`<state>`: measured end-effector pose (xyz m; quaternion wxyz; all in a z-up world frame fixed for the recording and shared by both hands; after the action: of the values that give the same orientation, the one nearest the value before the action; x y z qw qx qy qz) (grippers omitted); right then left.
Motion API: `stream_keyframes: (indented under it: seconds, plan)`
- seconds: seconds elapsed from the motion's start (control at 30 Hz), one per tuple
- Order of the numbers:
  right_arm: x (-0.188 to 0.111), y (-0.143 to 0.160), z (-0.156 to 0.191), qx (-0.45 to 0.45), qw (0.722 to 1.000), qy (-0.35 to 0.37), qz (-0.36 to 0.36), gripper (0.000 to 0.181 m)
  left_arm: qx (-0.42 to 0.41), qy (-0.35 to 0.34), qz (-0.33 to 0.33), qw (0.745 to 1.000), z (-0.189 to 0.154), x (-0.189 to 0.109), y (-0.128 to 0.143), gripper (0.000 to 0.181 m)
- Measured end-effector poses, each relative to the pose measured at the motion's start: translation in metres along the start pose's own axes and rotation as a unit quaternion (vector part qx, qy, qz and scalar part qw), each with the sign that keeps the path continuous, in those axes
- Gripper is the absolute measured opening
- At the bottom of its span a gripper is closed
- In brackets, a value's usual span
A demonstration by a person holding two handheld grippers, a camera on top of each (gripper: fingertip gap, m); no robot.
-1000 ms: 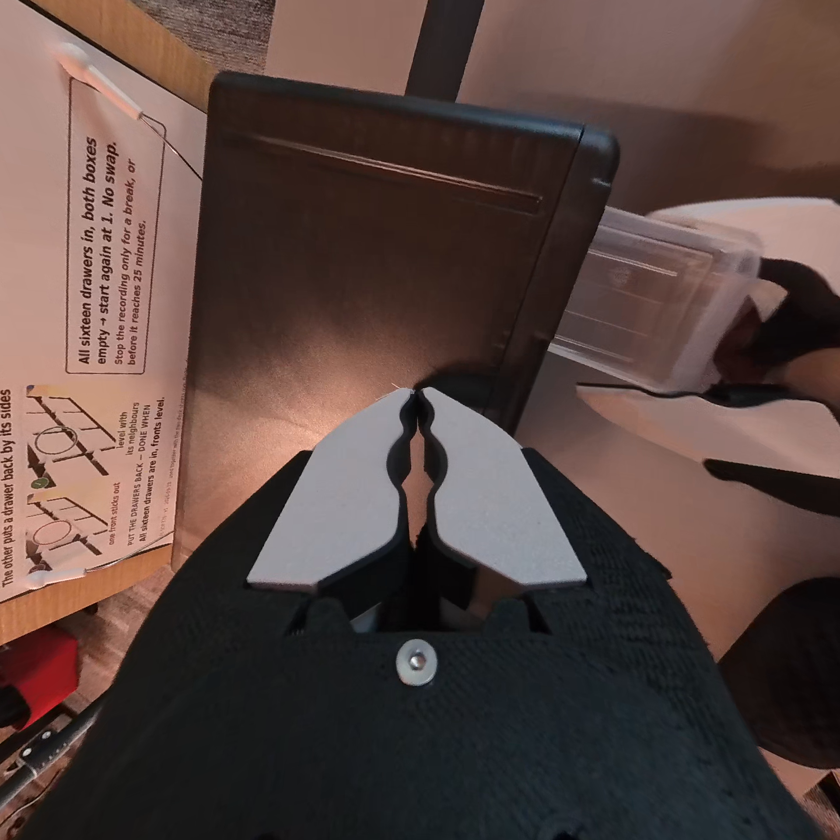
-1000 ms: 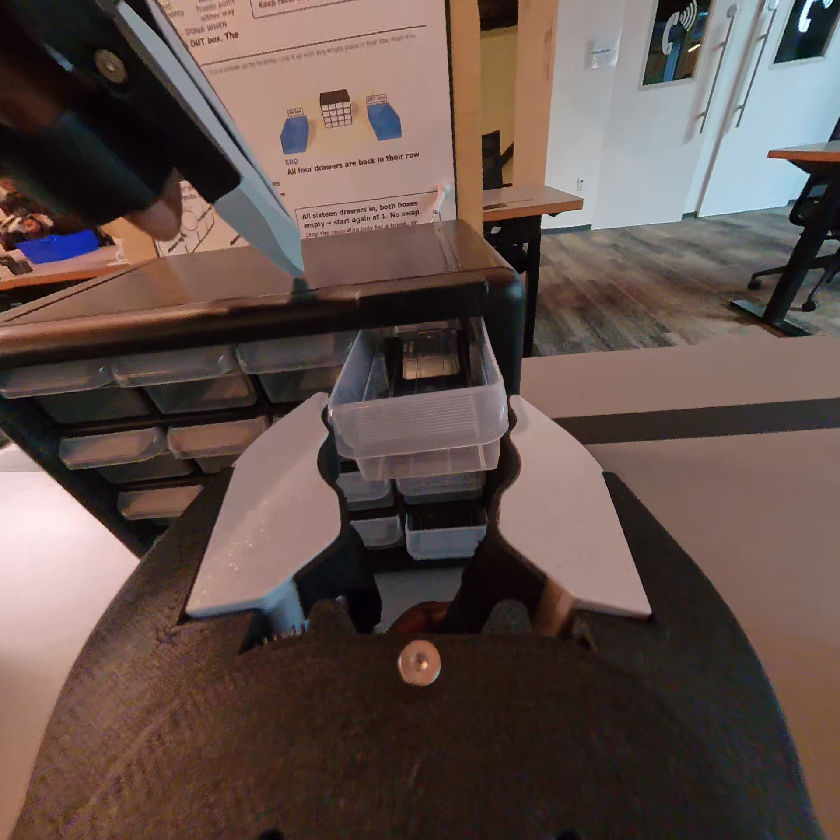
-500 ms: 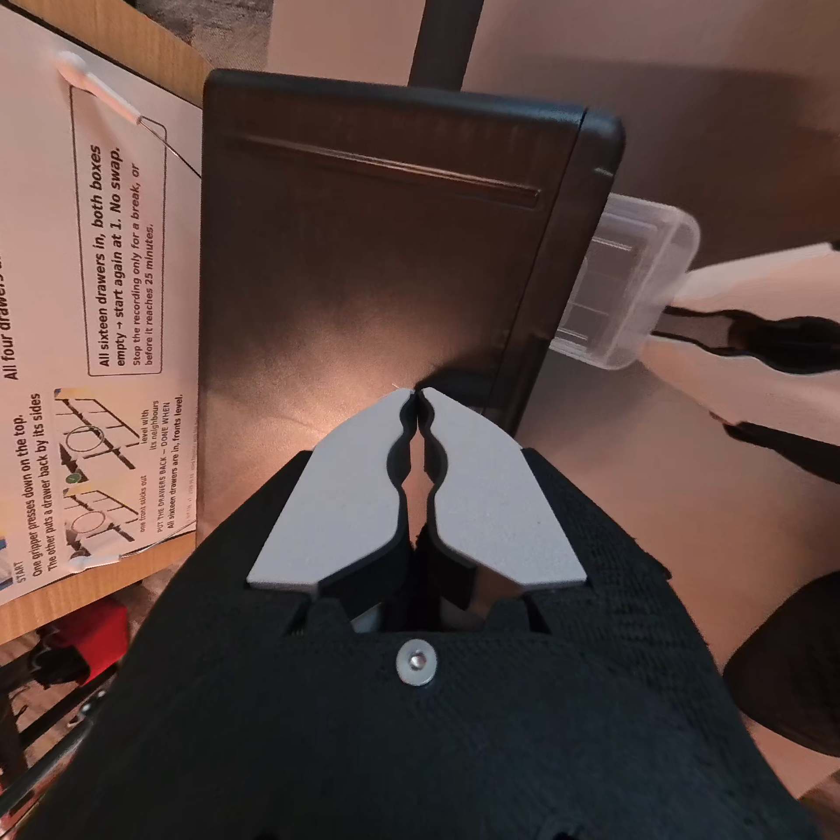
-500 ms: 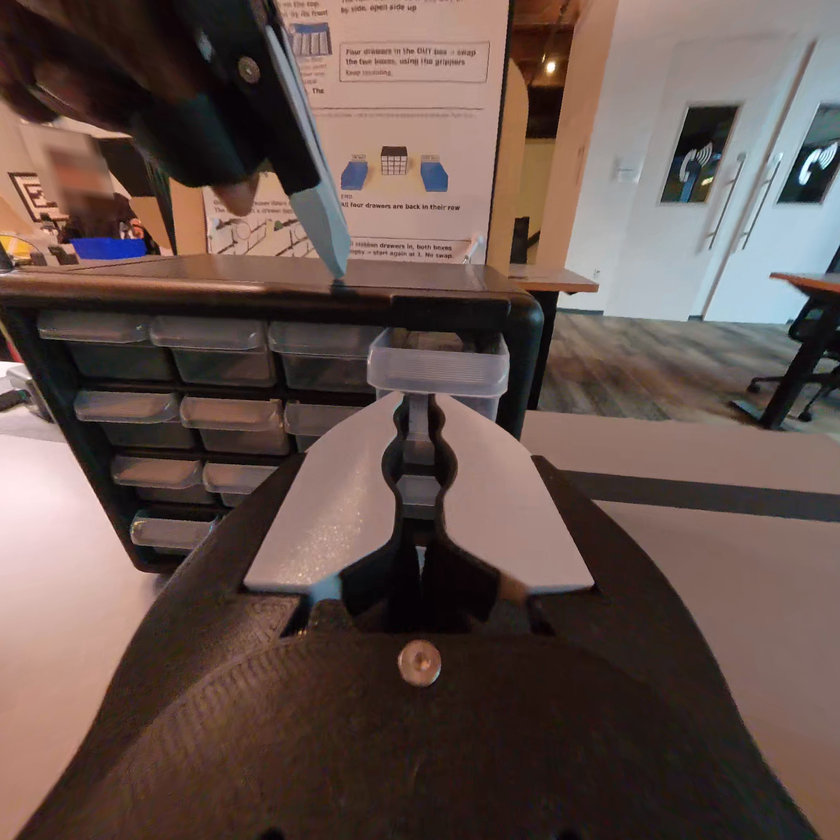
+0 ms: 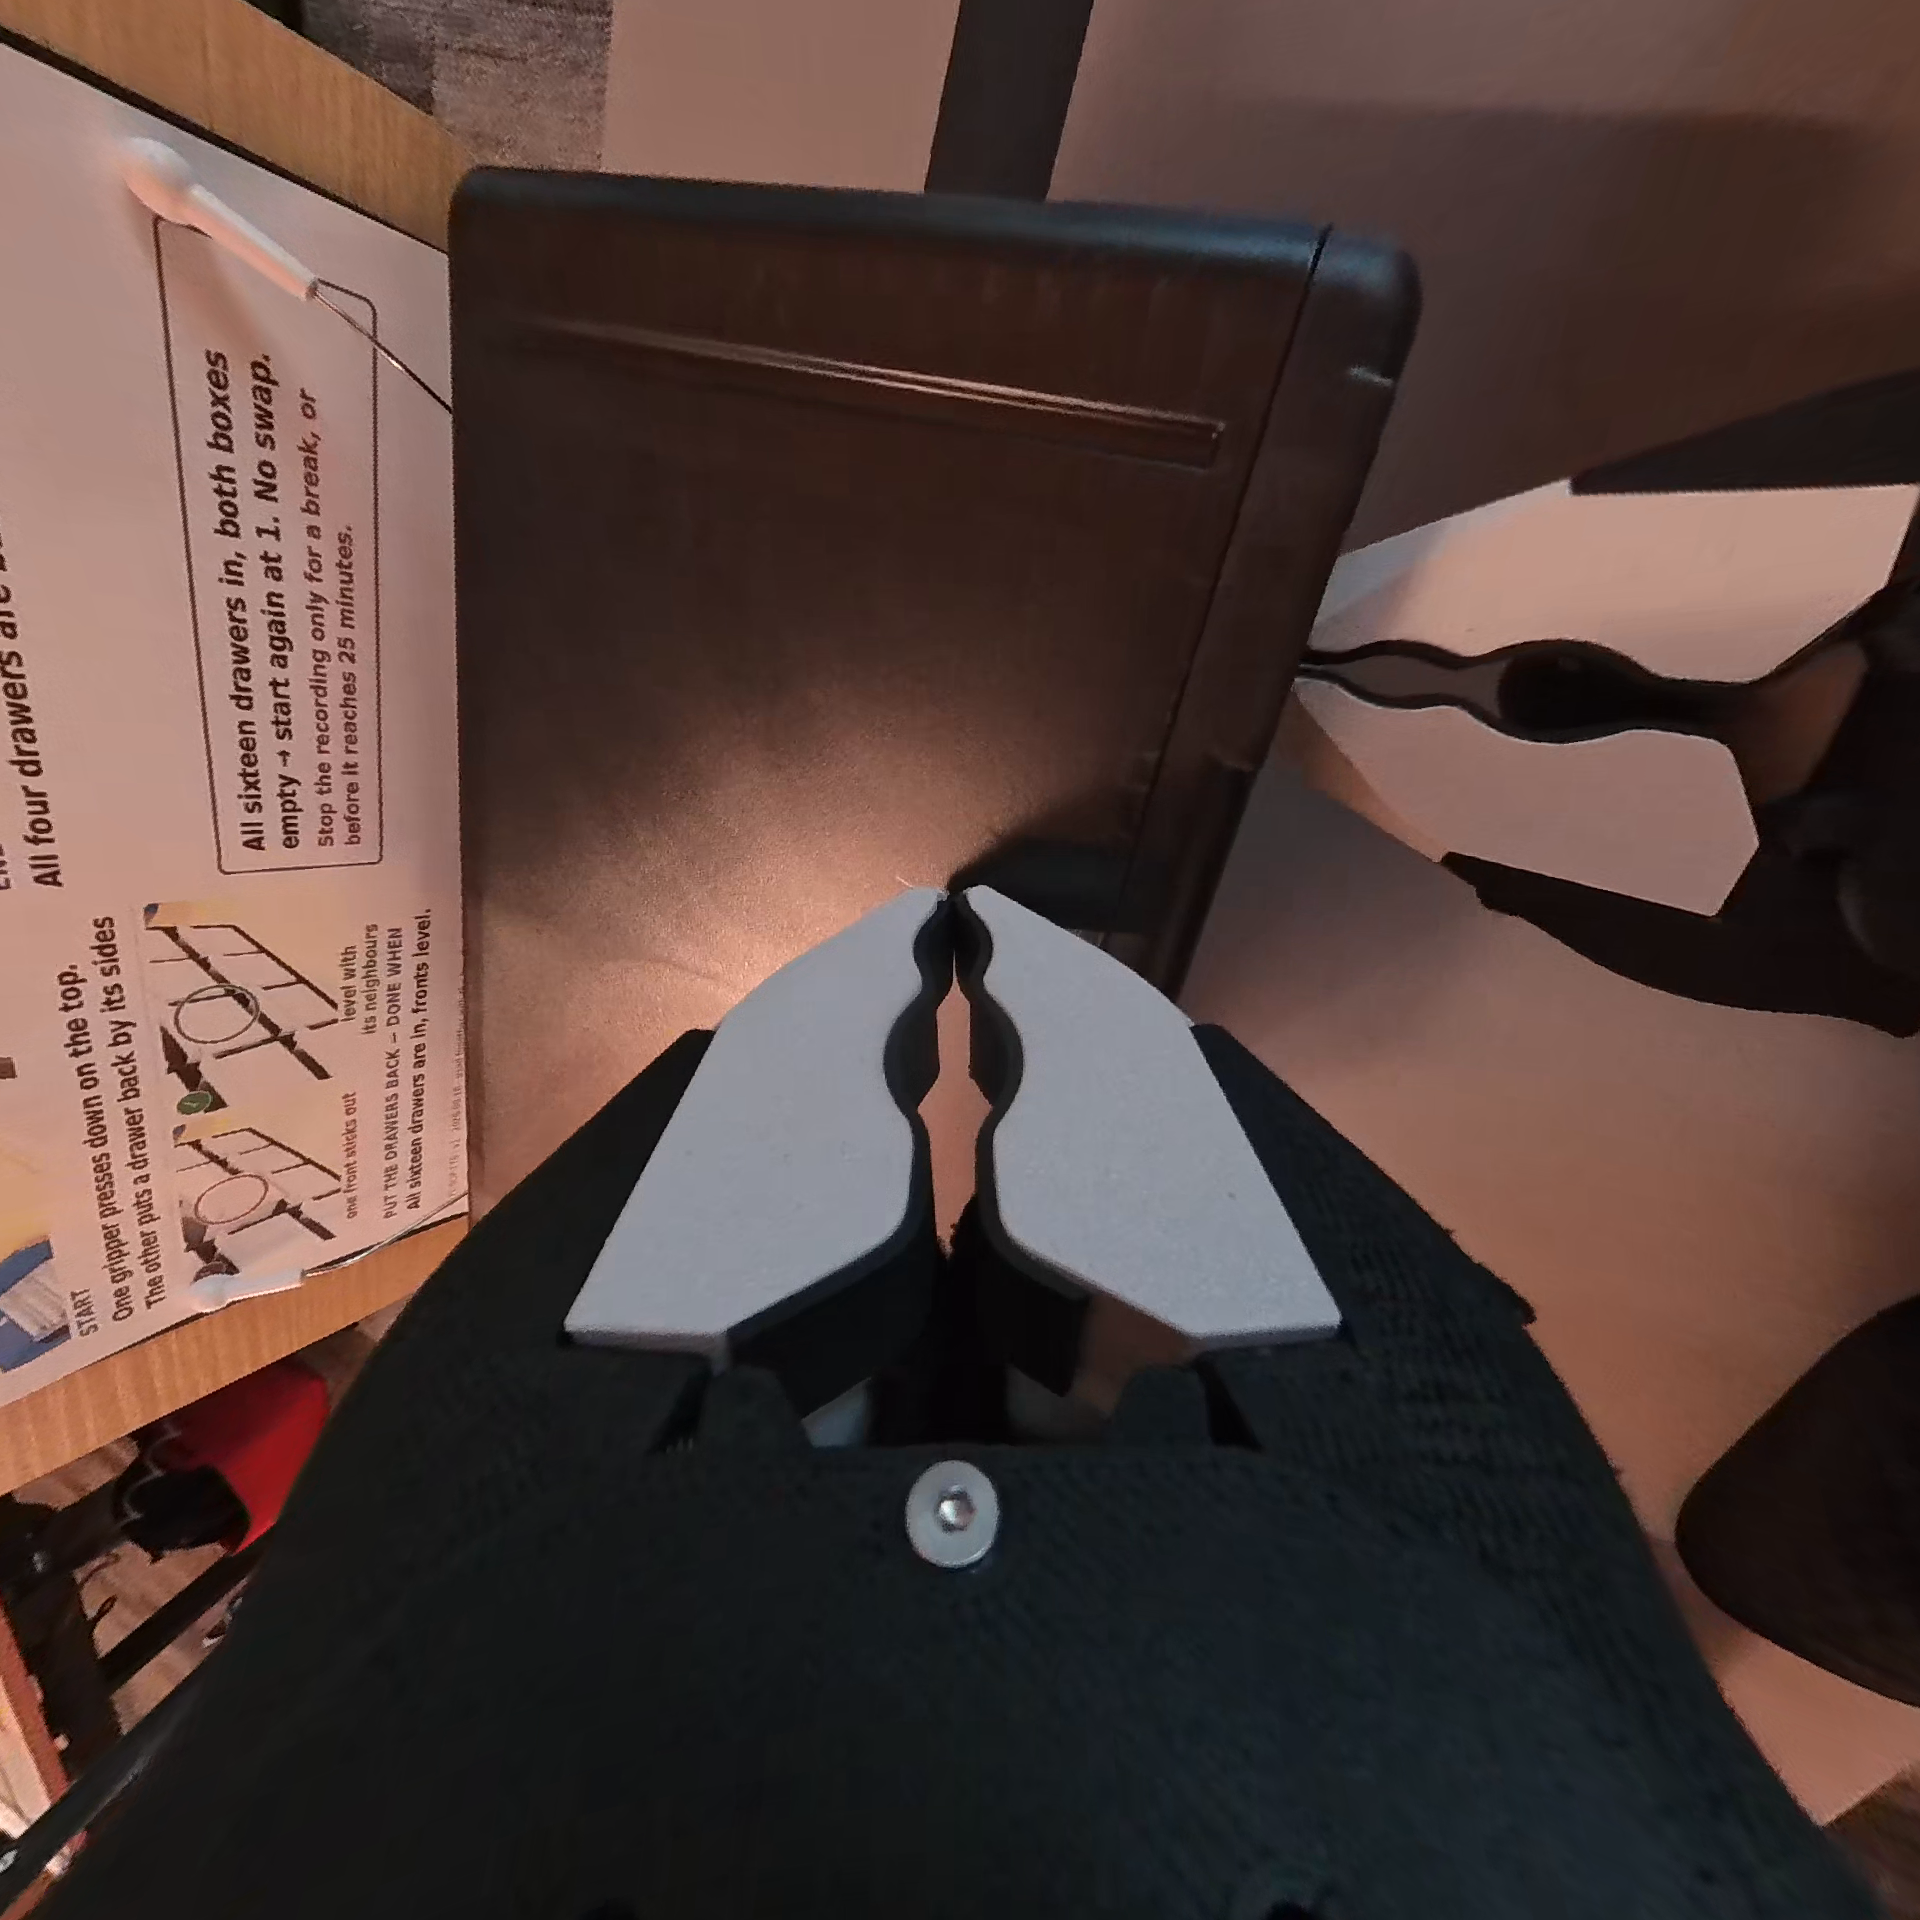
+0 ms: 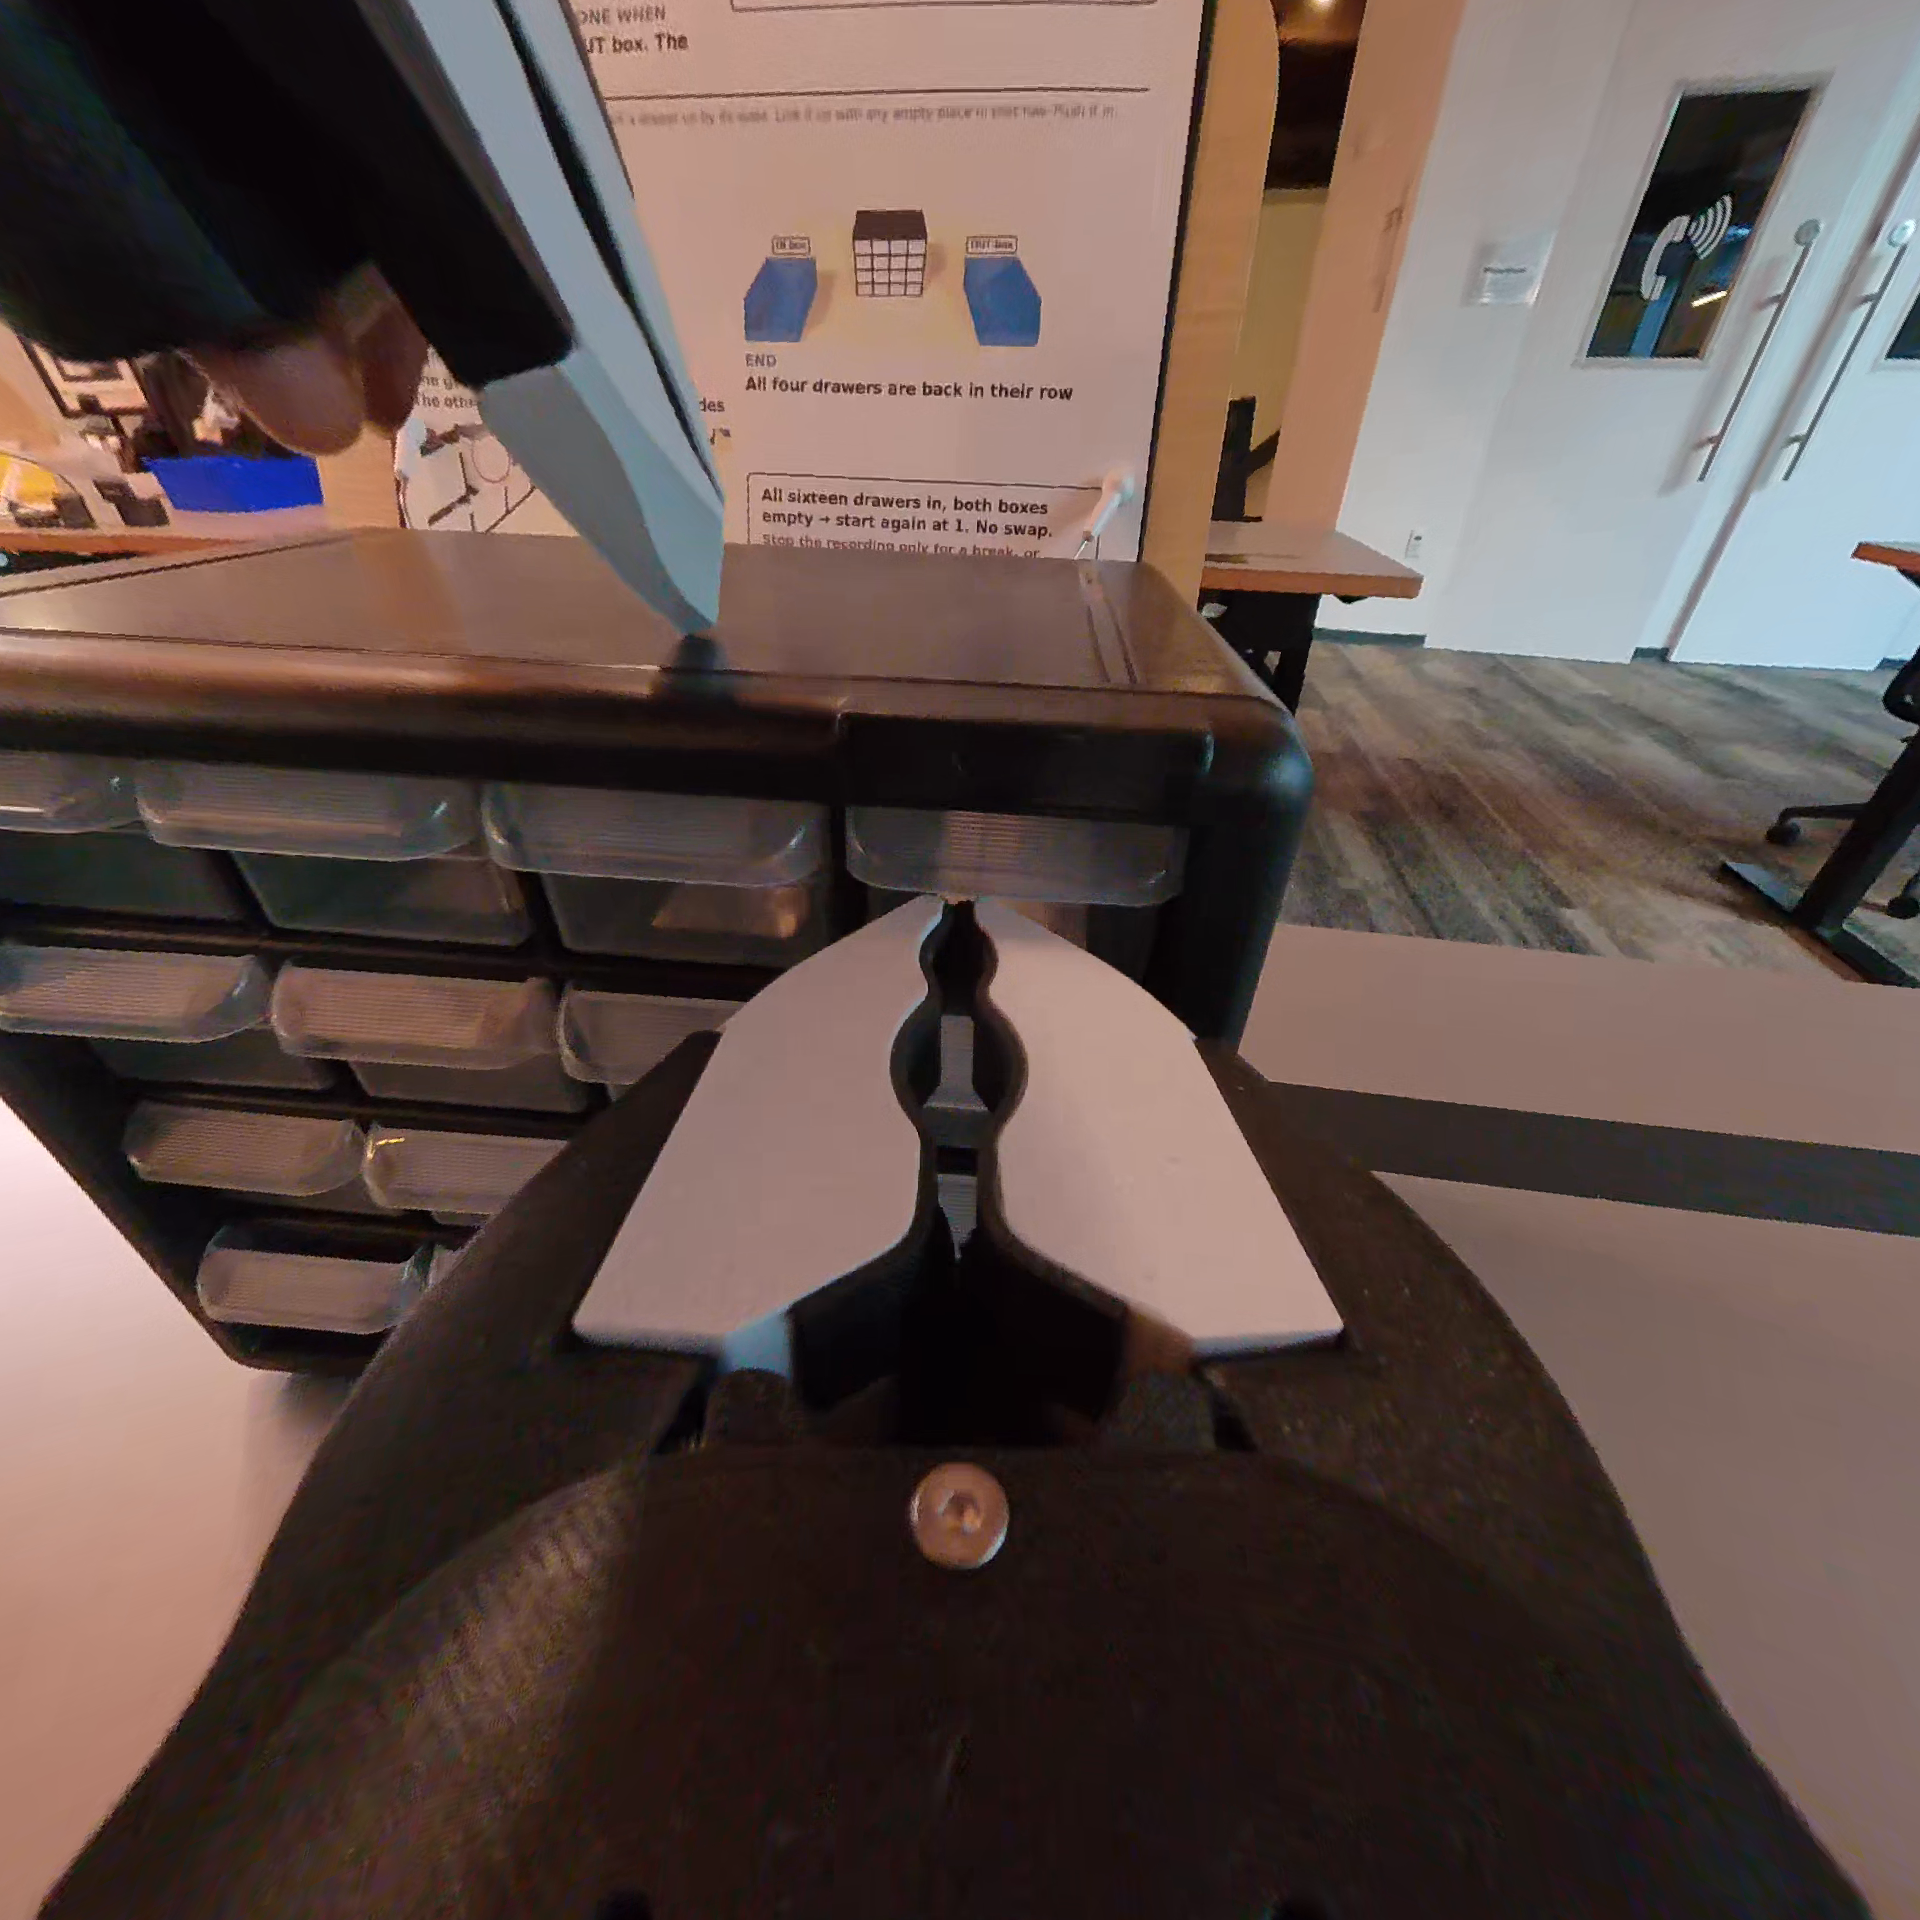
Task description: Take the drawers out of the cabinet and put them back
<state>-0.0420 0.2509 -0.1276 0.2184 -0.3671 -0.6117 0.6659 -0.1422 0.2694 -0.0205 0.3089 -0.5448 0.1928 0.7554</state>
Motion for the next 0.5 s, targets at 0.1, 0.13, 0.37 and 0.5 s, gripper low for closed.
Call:
stream_keyframes:
  seconds: [0.1,0.13,0.37,0.5]
  plan:
    - [0.001,0.003,-0.001,-0.008,1.000,-0.006,0.017,0.000,0.001,-0.008,0.005,1.000,-0.001,0.000,-0.001,0.000]
    - [0.000,0.003,-0.001,-0.011,1.000,-0.010,0.023,0.002,0.002,-0.012,0.007,1.000,-0.002,0.000,-0.001,0.000]
    - [-0.038,-0.008,-0.004,-0.087,0.993,-0.063,0.042,0.037,0.004,-0.026,0.012,1.000,-0.004,-0.001,-0.002,0.000]
    - [-0.064,0.005,-0.019,-0.084,0.988,-0.109,0.074,0.078,-0.003,-0.026,0.003,1.000,-0.004,-0.001,0.000,0.000]
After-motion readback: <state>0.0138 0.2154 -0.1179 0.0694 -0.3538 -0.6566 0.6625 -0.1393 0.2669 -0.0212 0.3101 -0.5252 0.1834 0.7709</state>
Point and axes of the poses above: each gripper's, where its closed fingertips meet, x out along the fingers, y out of its underside, z = x × y across the jaws, the point moved 8 cm from there along -x, back along the fingers, and after that the axes turned 12 degrees about z, right-handed, at the moved point
